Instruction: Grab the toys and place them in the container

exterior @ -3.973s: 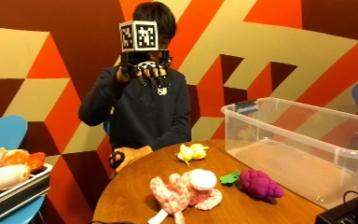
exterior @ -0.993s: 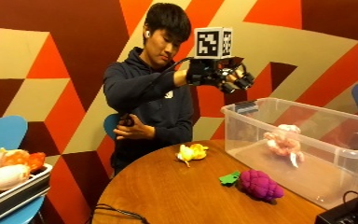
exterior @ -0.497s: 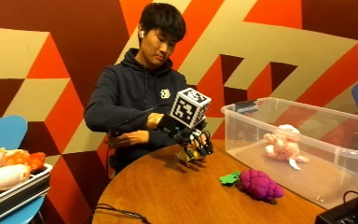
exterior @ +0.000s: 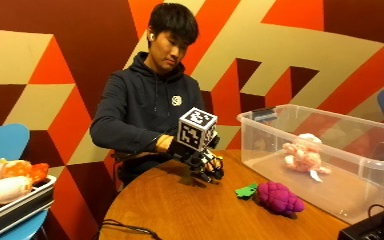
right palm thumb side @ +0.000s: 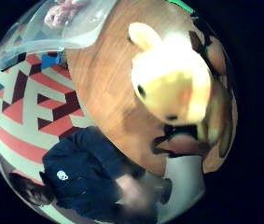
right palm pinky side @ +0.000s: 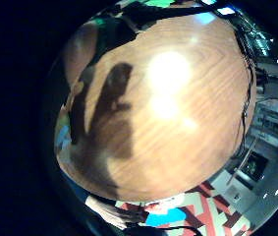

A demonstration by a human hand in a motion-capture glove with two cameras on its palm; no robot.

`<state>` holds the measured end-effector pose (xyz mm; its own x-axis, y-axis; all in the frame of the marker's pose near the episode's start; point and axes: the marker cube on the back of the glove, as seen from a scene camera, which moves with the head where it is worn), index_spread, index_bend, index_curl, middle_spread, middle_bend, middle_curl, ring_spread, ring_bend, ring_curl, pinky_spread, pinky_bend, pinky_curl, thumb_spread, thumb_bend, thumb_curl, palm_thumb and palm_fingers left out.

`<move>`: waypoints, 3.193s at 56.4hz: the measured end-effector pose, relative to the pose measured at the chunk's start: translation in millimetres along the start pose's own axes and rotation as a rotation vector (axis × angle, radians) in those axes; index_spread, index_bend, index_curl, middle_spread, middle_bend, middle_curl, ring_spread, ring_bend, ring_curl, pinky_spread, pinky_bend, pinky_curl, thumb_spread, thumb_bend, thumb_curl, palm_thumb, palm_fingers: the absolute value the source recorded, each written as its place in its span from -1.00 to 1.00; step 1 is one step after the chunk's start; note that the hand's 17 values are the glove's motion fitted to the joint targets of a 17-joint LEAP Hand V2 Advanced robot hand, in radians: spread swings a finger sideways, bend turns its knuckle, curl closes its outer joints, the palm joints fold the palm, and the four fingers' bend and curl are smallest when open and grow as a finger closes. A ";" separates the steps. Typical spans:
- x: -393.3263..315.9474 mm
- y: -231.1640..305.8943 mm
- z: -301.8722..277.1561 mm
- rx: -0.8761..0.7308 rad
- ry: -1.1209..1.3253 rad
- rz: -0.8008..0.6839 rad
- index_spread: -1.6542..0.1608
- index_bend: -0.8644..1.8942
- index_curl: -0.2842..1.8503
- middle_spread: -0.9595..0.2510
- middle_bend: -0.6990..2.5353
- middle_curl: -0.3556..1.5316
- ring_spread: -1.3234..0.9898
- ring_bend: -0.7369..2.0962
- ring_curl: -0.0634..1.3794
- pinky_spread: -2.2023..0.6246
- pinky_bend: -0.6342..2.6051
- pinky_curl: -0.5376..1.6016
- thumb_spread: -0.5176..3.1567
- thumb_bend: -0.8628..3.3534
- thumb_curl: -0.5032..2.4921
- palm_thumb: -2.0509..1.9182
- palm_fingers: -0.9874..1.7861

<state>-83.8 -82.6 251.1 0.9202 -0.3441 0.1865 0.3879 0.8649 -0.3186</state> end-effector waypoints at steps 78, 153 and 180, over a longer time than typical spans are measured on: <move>-72.8 -203.8 -279.4 0.455 -0.092 0.117 0.57 -0.11 -0.11 0.40 -0.40 -0.11 0.04 -0.25 -0.54 0.57 -0.21 -0.12 -0.05 -0.60 -0.27 0.23 -0.31; 81.3 -197.2 -77.4 0.232 -0.168 0.594 0.82 0.37 -0.01 0.62 -0.20 -0.13 0.16 -0.36 -0.64 0.57 -0.31 -0.21 -0.09 -0.48 -0.28 0.36 -0.01; 11.0 -113.6 -284.3 0.480 -0.138 0.376 0.81 0.49 0.12 0.22 -0.10 -0.03 0.02 -0.36 -0.71 0.56 -0.30 -0.18 -0.20 -0.53 -0.16 0.35 -0.17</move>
<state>-103.1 -288.6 25.2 0.9618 0.0383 0.2709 -0.0570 0.9965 0.0615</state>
